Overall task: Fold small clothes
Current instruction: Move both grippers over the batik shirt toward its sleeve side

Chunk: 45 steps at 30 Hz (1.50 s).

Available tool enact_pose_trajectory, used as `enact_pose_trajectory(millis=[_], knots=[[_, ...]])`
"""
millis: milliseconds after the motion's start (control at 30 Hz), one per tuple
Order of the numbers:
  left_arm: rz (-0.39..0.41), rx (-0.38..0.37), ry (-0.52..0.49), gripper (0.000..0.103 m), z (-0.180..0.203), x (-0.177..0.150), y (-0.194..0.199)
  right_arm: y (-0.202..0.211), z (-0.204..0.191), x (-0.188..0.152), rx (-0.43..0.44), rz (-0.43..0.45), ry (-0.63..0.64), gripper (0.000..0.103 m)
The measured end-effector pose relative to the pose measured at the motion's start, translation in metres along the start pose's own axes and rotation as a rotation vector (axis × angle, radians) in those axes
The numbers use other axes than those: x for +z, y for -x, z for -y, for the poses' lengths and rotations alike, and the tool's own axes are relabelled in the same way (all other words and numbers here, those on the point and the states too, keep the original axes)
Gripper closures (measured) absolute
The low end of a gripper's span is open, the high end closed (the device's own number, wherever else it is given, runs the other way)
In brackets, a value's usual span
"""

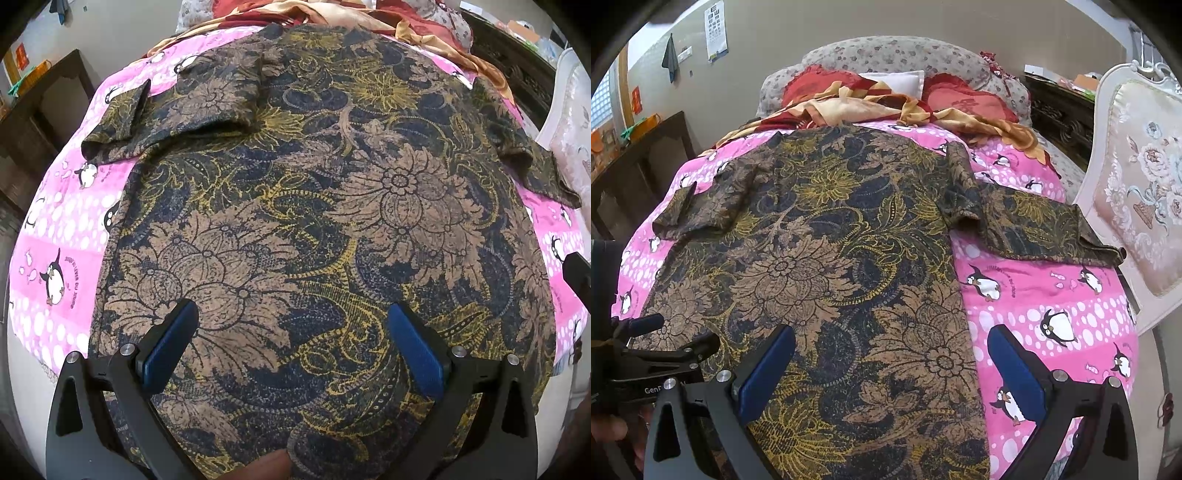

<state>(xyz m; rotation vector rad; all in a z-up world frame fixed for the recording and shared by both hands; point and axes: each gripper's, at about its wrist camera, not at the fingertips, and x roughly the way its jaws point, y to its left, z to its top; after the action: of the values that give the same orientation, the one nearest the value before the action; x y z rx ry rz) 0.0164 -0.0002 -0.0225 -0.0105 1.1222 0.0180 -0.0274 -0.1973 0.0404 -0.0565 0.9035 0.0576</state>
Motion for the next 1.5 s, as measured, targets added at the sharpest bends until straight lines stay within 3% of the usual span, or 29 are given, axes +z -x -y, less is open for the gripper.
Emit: enact_pose_trajectory(millis=[500,933,1333,1500], knots=[[-0.015,0.009,0.004,0.0,-0.002,0.007,-0.015,-0.011,0.0,0.005,-0.006,-0.009,0.006,0.0],[-0.01,0.018,0.035,0.0,-0.016,0.032,-0.03,-0.029,-0.009,0.023,-0.012,-0.006,0.036,0.0],[0.002,0.021,0.055,0.0,-0.033,0.057,-0.052,-0.064,-0.017,0.05,-0.029,0.01,0.038,0.0],[0.044,0.012,0.046,0.0,-0.043,0.077,-0.067,-0.09,-0.017,0.056,-0.038,0.016,0.044,0.0]])
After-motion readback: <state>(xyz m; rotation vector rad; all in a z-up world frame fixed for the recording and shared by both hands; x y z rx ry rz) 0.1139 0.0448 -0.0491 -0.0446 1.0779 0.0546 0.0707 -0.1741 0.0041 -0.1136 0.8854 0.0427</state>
